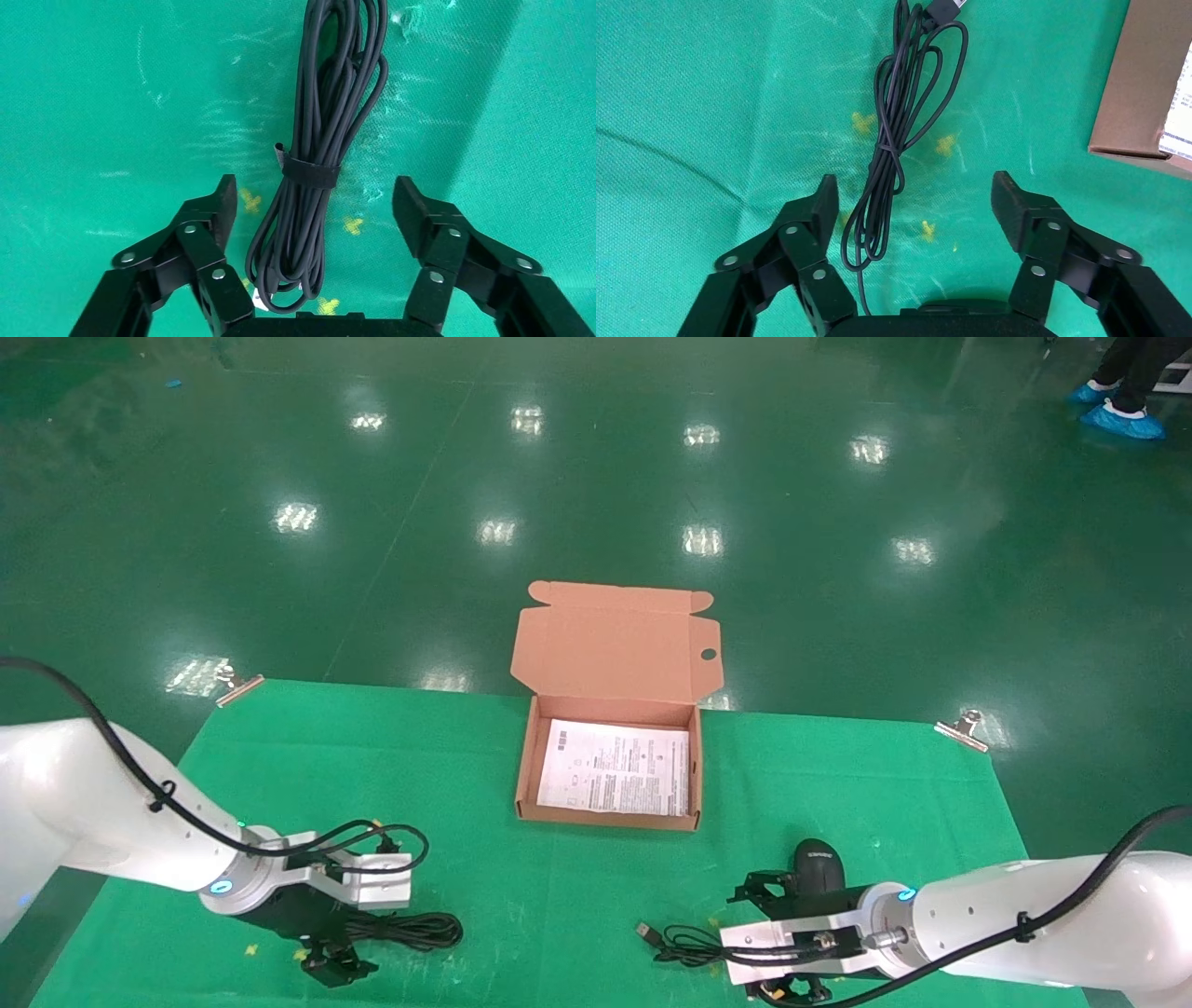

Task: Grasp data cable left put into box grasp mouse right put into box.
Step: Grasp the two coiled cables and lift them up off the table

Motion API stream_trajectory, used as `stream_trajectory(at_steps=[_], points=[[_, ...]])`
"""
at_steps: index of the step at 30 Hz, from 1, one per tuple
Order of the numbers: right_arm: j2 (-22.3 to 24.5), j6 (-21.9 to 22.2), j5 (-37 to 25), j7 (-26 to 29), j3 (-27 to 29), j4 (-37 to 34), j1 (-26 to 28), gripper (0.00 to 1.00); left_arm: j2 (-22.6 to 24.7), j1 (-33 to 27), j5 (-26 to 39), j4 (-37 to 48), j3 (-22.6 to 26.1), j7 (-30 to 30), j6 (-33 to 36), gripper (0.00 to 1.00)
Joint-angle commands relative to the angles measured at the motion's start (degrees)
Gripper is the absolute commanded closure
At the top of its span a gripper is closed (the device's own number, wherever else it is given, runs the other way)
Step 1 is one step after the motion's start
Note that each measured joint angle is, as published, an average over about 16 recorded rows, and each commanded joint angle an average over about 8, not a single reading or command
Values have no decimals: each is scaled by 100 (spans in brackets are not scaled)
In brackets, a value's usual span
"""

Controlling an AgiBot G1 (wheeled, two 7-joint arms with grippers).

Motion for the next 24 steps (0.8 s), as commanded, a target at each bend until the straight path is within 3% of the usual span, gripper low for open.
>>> stream_trajectory(at_steps=[1, 24], points=[[1, -7, 1, 3, -1, 5, 1, 100, -2, 0, 3, -9, 2, -2, 5, 100], [8, -31, 8, 11, -6, 22, 6, 100, -9, 4, 10, -39, 10, -11, 22, 100]])
